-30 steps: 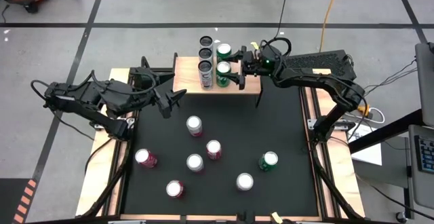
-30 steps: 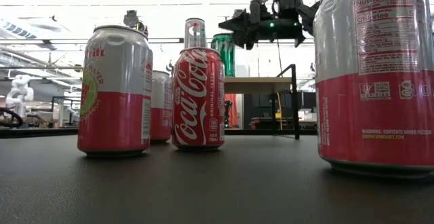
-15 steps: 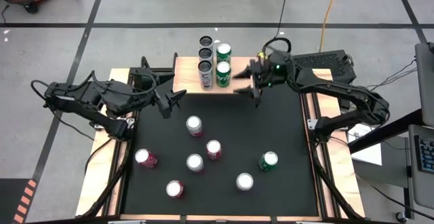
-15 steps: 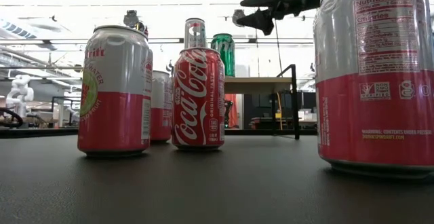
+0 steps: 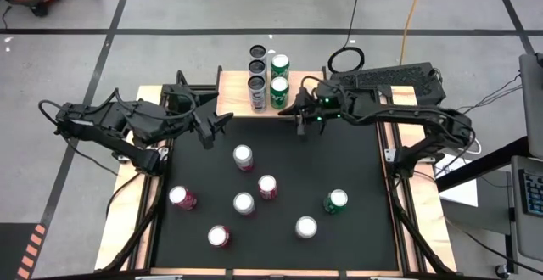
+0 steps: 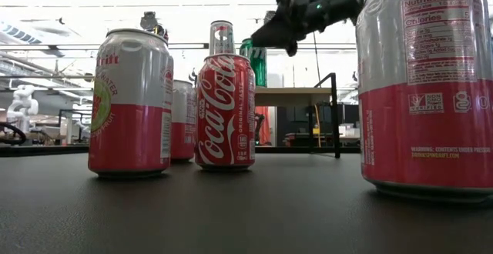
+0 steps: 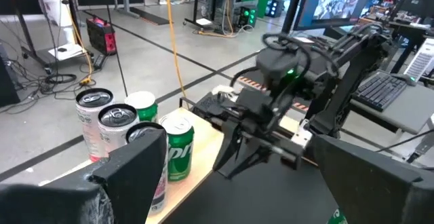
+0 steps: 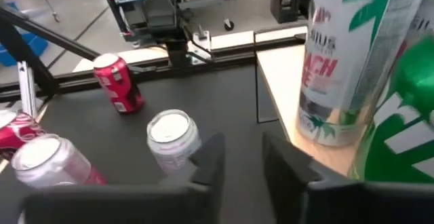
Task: Place canned beverage on shelf
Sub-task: Put the top green soda can aligned with the other green soda can on the shelf
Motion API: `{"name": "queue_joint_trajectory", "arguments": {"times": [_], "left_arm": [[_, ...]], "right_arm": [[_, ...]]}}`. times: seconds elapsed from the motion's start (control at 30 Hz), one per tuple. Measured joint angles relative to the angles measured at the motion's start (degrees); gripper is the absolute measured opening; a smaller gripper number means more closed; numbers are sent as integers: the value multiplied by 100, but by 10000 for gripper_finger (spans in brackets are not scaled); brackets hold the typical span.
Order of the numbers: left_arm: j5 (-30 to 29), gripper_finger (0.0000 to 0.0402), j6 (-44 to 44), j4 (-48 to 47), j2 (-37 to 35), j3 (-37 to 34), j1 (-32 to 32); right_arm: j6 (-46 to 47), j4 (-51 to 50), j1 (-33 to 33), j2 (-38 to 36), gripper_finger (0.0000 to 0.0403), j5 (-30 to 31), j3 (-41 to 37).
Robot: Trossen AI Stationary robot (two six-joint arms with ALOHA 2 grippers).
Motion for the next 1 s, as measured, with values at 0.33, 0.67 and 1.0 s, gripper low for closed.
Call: {"name": "queue_joint_trajectory", "arguments": {"times": [0.33,0.67,1.0], "left_arm": [[123,377,1,0,0,0,0],[123,377,13,-2,0,0,0],[123,377,41,-4,0,0,0]], "right_arm": [[25,527,-237,543,6,17,0],[-164,515,-720,546,1,119,-2],[-76,627,-915,546,0,-52,-2]]}}
